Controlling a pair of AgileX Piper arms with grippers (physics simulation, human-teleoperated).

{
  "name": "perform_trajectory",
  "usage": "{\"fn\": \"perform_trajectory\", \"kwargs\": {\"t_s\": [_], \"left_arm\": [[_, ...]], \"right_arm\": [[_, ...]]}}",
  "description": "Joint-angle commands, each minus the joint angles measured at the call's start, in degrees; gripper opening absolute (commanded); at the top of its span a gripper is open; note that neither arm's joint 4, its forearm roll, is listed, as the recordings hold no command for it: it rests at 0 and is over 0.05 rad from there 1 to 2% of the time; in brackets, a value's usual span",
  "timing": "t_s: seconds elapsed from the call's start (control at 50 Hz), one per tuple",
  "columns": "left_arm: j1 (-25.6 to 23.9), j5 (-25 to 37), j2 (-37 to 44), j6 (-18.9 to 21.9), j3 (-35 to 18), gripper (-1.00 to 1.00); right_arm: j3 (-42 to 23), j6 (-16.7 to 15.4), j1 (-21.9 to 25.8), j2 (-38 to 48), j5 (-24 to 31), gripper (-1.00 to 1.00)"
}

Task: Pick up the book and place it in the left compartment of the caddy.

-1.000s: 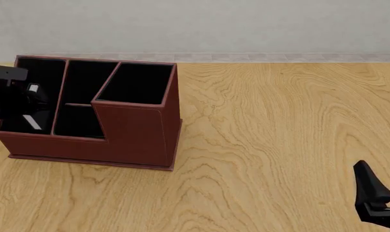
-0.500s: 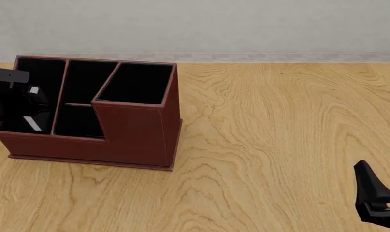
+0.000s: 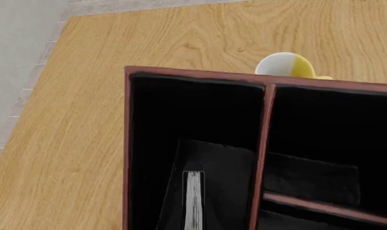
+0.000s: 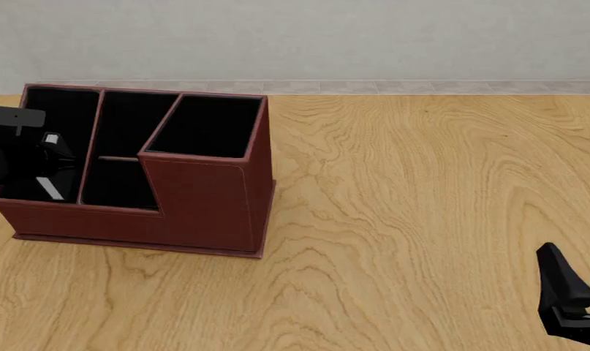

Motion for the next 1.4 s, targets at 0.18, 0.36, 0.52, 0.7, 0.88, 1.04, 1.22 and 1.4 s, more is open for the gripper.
{"fn": "perform_trajectory", "kwargs": {"t_s": [0.18, 0.36, 0.52, 0.7, 0.88, 1.04, 1.22, 1.4], "left_arm": [[0.41, -0.95, 0.61, 0.18, -0.69, -1.00], [0.60, -1.23, 1.00, 0.17, -0.63, -1.00], [0.67, -1.06, 1.78, 0.09, -0.93, -1.00], [1.08, -1.29, 1.77, -0.02, -0.88, -1.00], [0.86, -0.82, 1.48, -0.78, -1.11, -1.00], [0.76, -0.67, 1.31, -0.66, -1.07, -1.00], [0.62, -0.57, 1.38, -0.69, -1.17, 1.00], [0.73, -0.71, 1.44, -0.44, -1.19, 1.00]], "right_arm": [[-0.04, 0.02, -0.02, -0.02, 0.05, 1.00], [-0.07, 0.09, -0.02, -0.25, 0.31, 1.00], [0.00, 0.14, -0.01, -0.51, 0.51, 1.00], [0.05, 0.14, 0.00, -0.11, 0.10, 1.00], [0.06, 0.12, 0.01, -0.09, 0.10, 1.00], [0.04, 0.13, 0.00, 0.05, 0.00, 1.00], [0.04, 0.11, 0.04, 0.09, -0.03, 1.00], [0.04, 0.11, 0.01, 0.03, 0.00, 1.00]]}}
